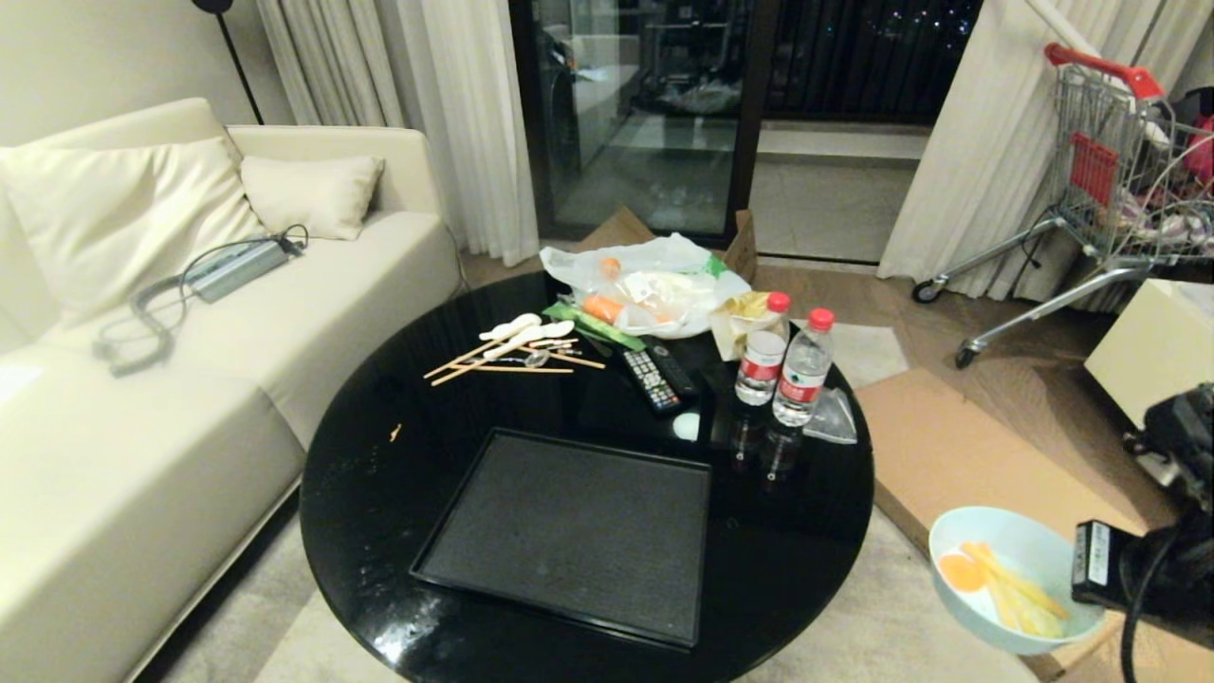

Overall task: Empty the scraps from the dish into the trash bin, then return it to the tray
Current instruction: Move the bowl over the trash can

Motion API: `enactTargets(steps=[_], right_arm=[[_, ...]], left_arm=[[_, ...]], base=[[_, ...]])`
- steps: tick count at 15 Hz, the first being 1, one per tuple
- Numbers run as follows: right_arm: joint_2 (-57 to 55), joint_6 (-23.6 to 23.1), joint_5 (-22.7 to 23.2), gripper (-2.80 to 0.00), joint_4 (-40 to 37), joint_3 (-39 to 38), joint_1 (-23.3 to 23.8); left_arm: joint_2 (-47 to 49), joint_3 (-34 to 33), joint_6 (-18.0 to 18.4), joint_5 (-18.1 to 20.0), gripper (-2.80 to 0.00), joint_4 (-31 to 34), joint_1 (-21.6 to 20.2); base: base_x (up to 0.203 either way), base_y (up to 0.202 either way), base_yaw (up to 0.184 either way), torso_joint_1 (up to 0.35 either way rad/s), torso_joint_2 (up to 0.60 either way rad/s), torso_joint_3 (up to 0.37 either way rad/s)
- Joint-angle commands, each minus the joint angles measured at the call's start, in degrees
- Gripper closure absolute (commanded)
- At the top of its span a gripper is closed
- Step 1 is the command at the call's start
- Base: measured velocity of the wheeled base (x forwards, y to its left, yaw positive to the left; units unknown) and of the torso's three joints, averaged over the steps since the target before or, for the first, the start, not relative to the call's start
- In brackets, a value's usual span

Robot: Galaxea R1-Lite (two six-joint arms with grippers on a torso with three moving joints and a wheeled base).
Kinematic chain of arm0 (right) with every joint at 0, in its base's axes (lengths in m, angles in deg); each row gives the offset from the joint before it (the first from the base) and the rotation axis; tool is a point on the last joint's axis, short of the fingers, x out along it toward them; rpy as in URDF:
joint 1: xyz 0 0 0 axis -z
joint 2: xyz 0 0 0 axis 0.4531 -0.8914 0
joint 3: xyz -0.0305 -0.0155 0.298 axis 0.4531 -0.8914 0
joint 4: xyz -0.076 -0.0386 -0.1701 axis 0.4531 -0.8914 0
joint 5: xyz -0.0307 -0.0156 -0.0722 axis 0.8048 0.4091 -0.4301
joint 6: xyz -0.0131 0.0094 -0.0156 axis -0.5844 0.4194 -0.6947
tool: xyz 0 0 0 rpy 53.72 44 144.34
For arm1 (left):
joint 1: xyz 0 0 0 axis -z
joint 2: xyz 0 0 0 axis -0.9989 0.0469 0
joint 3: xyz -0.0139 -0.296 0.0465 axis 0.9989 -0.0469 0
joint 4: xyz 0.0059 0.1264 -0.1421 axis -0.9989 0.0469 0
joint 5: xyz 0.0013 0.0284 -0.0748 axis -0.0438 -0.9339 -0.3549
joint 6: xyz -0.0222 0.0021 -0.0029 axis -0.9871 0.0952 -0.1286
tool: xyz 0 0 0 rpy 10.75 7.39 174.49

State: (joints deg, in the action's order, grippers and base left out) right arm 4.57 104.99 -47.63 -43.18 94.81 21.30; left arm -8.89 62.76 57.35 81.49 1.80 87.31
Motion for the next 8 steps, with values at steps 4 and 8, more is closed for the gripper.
enactTargets(steps=[4,8], right_arm=[[5.98,0.43,-0.06,0.0,5.05,-6.3,0.16],[7.87,0.32,-0.15,0.0,4.44,-7.28,0.2]], left_arm=[[-0.02,0.0,-0.04,-0.01,0.0,-0.03,0.0],[-0.02,0.0,-0.04,-0.01,0.0,-0.03,0.0]], base=[[0.0,0.0,0.0,0.0,0.0,0.0],[0.0,0.0,0.0,0.0,0.0,0.0]])
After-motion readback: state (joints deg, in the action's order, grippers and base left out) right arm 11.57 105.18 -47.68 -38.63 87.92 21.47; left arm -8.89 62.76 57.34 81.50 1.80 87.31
